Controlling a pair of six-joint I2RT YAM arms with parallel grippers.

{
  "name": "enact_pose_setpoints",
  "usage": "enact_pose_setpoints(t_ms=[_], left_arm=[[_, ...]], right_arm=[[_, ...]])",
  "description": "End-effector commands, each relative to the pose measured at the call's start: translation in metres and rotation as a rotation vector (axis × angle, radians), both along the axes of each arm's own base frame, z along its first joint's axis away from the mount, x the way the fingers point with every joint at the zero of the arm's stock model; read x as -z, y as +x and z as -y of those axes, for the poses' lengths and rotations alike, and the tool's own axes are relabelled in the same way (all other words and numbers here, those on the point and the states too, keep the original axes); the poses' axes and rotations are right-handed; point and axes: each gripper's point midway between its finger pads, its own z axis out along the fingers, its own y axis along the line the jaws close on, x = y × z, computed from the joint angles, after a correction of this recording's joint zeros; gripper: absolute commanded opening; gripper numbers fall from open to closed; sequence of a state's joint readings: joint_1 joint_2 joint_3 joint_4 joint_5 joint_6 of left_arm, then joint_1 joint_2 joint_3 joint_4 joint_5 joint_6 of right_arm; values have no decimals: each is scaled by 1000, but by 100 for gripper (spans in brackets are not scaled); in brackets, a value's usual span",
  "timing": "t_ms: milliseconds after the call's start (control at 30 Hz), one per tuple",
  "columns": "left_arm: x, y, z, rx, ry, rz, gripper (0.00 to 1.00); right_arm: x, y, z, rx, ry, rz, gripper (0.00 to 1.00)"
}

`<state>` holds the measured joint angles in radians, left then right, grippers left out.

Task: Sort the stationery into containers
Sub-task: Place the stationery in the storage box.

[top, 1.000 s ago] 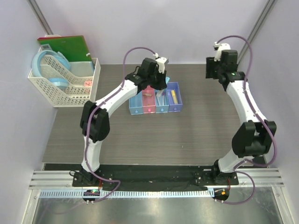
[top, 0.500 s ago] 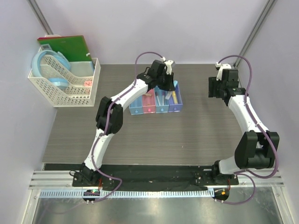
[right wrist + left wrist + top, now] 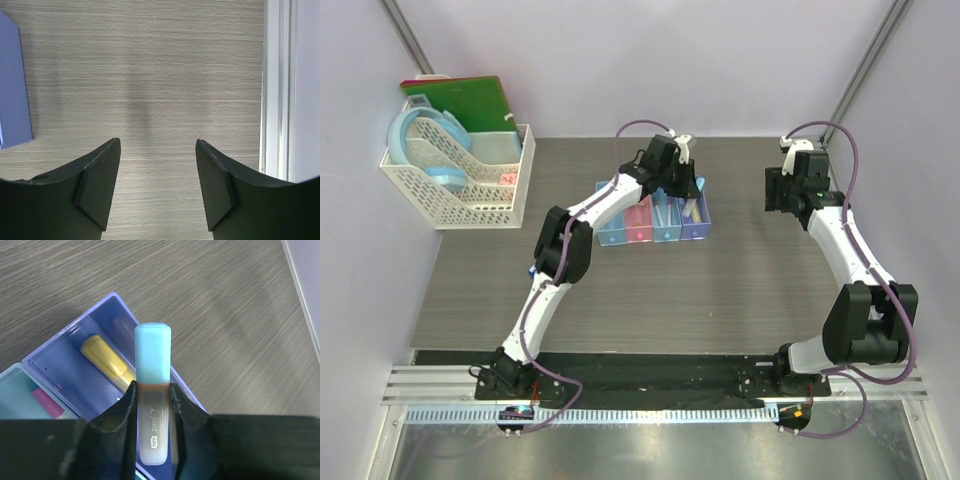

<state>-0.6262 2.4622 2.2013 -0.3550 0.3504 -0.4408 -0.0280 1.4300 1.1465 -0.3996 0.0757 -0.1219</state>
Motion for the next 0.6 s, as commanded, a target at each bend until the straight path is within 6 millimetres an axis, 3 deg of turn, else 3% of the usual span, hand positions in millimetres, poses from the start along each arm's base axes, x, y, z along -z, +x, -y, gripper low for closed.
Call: enact_pose_setpoints(t_ms=[0, 67, 200, 267, 400, 433, 500, 533, 567], left_arm=[[-29, 21, 0, -22, -42, 93, 28], [-36, 22, -1, -21, -46, 107, 42], [-59, 29, -10, -34, -62, 143, 45], [-70, 29, -11, -35, -72, 155, 52], [-99, 24, -26, -26, -52, 196, 52], [-117, 15, -37, -28, -21, 212, 52], [-121, 8, -63, -8, 82, 260, 53], [-145, 1, -82, -25, 120, 319, 54], [-148, -8, -98, -17, 181, 335, 57]], right_arm=[[-21, 3, -2, -11, 11, 81, 67], [-19, 4, -3, -13, 14, 76, 67], [-19, 5, -5, -18, 25, 75, 67], [-20, 6, -6, -19, 28, 79, 67], [-27, 5, -6, -22, 29, 97, 67], [-29, 5, -6, -24, 29, 100, 67], [-33, 2, -8, -33, 33, 111, 67], [-33, 1, -9, -37, 34, 111, 67], [-35, 0, -10, -43, 39, 114, 67]])
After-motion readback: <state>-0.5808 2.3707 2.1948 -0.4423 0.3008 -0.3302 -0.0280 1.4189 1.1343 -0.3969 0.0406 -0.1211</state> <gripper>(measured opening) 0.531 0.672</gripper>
